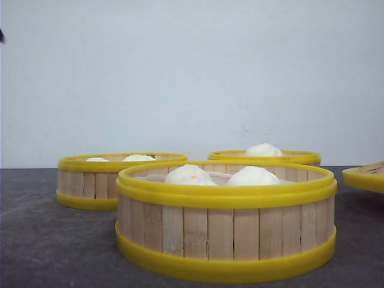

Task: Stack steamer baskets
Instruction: 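Lower the left gripper onto the rim of the bun-filled steamer basket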

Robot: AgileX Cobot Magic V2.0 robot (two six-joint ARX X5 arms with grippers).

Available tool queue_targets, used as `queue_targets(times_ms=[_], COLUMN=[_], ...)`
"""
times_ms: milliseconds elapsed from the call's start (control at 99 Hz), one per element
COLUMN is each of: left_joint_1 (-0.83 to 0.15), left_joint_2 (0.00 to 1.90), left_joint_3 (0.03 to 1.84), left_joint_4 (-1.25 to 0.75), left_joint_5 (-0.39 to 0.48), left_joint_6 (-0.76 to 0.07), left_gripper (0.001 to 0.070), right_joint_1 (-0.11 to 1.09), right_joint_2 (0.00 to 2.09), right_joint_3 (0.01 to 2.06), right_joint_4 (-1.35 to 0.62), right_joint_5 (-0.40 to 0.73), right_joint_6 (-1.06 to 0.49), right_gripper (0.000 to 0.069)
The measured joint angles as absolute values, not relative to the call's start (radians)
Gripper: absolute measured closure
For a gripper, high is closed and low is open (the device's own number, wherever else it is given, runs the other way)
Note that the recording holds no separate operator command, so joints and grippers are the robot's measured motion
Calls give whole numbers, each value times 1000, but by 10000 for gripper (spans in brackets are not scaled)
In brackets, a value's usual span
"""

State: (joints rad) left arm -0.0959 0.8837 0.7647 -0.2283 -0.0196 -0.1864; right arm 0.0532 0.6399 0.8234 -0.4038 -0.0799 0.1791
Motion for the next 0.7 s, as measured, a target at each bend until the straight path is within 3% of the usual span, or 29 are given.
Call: queue_targets(times_ms=[424, 697], left_joint_1=[-129, -129], left_joint_2=[1451, 1682], left_joint_3=[1137, 1289], left_joint_4=[-414, -506], left_joint_5=[30, 31], left_joint_6=[-176, -176], left_gripper=[377, 377], right_joint_1=[54, 54], right_joint_2=[643, 643], right_joint_3=[823, 823], right_joint_4=[-405, -434], right_joint_5=[-80, -87], right_joint_6=[180, 180], right_gripper=[272, 272])
